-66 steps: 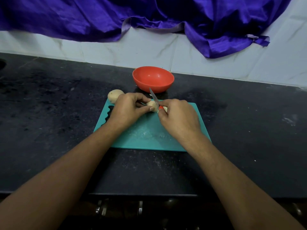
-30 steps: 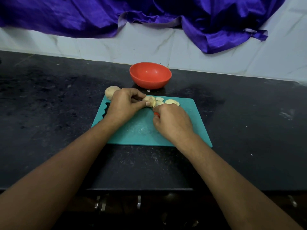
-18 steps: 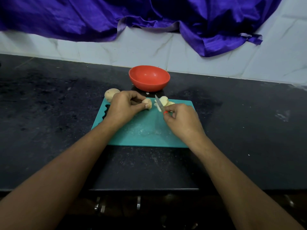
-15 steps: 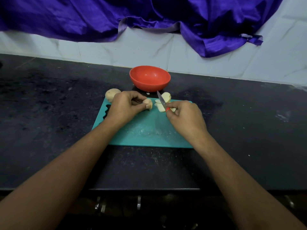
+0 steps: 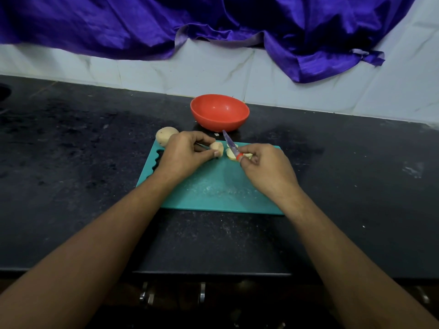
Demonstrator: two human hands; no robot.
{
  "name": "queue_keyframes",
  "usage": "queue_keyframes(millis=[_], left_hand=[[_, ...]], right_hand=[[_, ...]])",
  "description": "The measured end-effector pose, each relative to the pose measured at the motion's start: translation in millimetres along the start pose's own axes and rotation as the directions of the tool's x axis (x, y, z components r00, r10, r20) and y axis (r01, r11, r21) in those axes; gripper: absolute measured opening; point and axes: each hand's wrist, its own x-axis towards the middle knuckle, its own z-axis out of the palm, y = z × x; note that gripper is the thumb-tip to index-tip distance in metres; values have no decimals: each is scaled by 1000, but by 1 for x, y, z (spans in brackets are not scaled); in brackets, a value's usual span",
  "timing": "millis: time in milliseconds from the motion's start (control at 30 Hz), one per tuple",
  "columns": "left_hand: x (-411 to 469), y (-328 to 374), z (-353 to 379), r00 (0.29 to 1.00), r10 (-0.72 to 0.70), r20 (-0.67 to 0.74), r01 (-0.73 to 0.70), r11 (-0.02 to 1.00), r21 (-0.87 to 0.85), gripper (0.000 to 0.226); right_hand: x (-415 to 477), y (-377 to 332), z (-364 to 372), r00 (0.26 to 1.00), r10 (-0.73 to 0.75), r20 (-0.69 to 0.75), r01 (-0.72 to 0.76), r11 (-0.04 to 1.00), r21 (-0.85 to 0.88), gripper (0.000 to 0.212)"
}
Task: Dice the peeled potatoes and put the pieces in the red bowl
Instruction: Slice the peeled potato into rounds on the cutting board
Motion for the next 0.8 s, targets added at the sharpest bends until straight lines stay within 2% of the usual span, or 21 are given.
queue_keyframes(millis=[367, 567, 800], left_hand=[[0, -1, 0, 999, 38, -23, -38, 999, 9, 29], [0, -1, 0, 1000, 13, -24, -14, 1000, -25, 23], [0, -1, -1, 1000, 21, -16, -21, 999, -33, 23]], right_hand=[[-3, -33, 2, 995, -95, -18, 88, 965, -247, 34], [-5, -36, 0, 993, -109, -54, 92, 963, -255, 32], [-4, -40, 1, 993, -120, -23, 108, 951, -291, 32]])
